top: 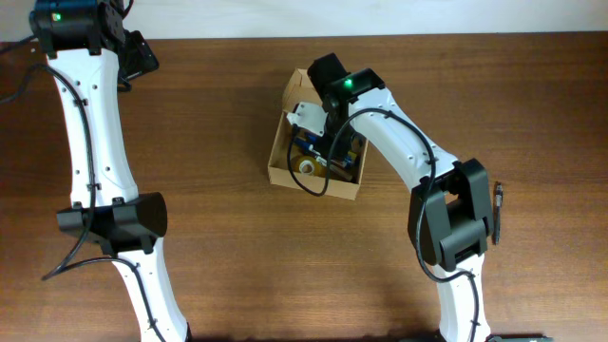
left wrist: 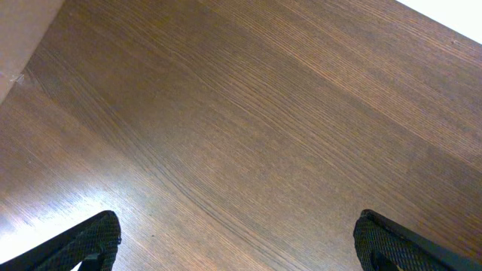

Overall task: Pack container
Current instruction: 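Lower the blue pen into the box and release it, then move the right gripper over the black Sharpie and lower onto it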

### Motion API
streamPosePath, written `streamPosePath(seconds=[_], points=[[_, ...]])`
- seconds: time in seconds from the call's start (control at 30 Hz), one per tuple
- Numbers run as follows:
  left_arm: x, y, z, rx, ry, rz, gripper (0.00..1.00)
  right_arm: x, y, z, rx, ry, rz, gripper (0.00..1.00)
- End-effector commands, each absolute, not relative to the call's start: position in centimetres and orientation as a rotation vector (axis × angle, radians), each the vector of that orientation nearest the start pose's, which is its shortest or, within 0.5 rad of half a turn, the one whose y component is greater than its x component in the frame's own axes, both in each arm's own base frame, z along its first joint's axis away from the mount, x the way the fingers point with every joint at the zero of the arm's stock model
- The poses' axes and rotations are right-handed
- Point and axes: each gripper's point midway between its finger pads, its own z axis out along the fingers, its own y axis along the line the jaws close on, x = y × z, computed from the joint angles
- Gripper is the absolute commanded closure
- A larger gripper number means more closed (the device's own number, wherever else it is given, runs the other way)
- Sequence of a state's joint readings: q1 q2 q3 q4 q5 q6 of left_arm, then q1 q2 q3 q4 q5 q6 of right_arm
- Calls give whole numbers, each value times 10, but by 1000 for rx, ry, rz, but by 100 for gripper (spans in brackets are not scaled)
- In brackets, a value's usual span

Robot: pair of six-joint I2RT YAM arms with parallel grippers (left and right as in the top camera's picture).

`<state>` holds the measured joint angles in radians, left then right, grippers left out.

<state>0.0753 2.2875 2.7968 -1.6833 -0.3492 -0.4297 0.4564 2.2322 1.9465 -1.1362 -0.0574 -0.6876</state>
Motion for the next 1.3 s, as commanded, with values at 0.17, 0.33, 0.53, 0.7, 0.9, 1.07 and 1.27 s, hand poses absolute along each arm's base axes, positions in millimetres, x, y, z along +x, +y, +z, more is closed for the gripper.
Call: streamPosePath(seconds=[0.17, 0.33, 0.53, 0.7, 0.9, 1.07, 1.27], points=[[464, 98, 270, -759, 2548, 386, 0, 423, 220, 139, -1432, 2534, 40, 62], [464, 98, 270, -759, 2548, 386, 0, 440, 182, 242, -1115, 2451, -191, 65], [464, 98, 270, -759, 2548, 386, 0, 424, 72, 331, -668, 2391, -349, 60], [464, 98, 270, -759, 2548, 386, 0, 393, -43, 326, -181, 2429, -274, 47], [464, 98, 270, -759, 2548, 386, 0, 353, -90, 213, 91, 2652, -60, 49], [464, 98, 270, -759, 2548, 386, 0, 321, -86, 118, 158, 2881, 21, 51], [464, 98, 270, -759, 2548, 386, 0, 305, -81, 63, 173, 3021, 73, 51]])
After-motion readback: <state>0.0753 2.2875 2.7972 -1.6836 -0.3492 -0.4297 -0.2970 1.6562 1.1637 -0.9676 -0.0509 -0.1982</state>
